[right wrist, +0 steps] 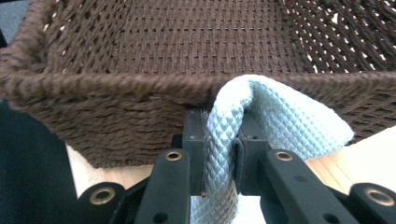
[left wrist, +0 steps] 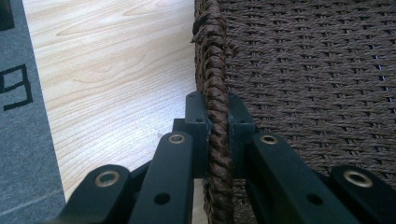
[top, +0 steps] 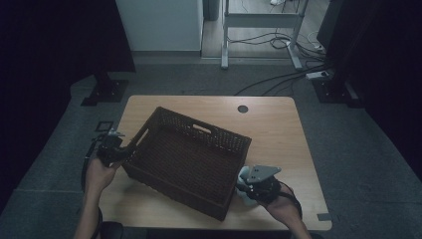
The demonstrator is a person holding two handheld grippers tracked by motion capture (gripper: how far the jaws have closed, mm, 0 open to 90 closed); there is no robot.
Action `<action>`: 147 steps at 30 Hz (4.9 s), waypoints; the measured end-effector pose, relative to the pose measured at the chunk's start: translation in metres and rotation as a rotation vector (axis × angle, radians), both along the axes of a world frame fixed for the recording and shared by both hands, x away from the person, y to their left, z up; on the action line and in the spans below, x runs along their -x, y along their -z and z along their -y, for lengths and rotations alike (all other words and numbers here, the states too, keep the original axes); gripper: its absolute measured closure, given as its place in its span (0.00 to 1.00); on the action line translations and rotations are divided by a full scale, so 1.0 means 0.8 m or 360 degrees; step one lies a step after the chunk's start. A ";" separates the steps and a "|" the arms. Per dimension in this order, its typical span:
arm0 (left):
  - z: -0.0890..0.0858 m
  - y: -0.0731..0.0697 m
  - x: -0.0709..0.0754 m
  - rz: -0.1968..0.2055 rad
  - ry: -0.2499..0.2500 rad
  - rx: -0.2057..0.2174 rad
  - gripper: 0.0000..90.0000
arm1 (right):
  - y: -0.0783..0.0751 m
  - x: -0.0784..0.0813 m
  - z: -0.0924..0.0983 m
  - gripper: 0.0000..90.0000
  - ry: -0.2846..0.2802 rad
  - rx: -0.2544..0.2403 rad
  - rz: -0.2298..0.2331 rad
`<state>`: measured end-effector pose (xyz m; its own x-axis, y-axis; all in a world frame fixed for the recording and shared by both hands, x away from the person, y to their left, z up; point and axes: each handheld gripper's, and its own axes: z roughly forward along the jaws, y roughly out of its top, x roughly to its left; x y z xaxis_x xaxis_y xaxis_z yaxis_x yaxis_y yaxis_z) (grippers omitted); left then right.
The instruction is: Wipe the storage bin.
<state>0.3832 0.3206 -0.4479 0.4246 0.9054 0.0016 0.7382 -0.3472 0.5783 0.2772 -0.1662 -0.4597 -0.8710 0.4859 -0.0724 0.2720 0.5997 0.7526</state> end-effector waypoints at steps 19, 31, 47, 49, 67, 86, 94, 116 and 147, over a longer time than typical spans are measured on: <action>0.000 0.000 0.002 -0.0014 -0.0021 -0.0004 0.92 | 0.000 0.040 -0.018 0.84 -0.0160 0.0008 -0.0014; 0.000 0.000 0.004 -0.0018 -0.0028 -0.0003 0.92 | 0.000 0.057 -0.026 0.84 -0.0218 0.0021 -0.0026; 0.000 0.000 0.003 -0.0021 -0.0028 0.0008 0.92 | 0.004 0.061 -0.030 0.87 -0.0324 0.0019 -0.0083; 0.000 0.000 0.003 -0.0023 -0.0027 0.0009 0.92 | 0.006 0.059 -0.029 0.88 -0.0329 0.0017 -0.0095; -0.001 0.001 0.003 -0.0018 -0.0008 0.0005 0.91 | 0.033 0.046 -0.037 0.87 -0.0342 0.0141 -0.0206; -0.002 0.001 0.001 -0.0018 0.0012 0.0013 0.91 | 0.033 0.000 -0.015 0.87 -0.0146 0.0124 -0.0171; -0.002 0.001 0.001 -0.0016 0.0009 0.0013 0.91 | 0.032 -0.013 -0.009 0.87 -0.0091 0.0129 -0.0156; -0.004 0.001 -0.001 0.0000 0.0007 0.0032 0.91 | 0.032 -0.047 0.002 0.87 0.0036 0.0120 -0.0121; -0.004 0.002 -0.001 0.0011 0.0030 0.0025 0.91 | 0.042 -0.115 0.026 0.87 0.0317 0.0146 -0.0166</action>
<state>0.3839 0.3240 -0.4494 0.4419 0.8970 -0.0095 0.7274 -0.3521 0.5889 0.3696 -0.1867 -0.4932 -0.7636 0.6445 -0.0388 0.4651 0.5907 0.6593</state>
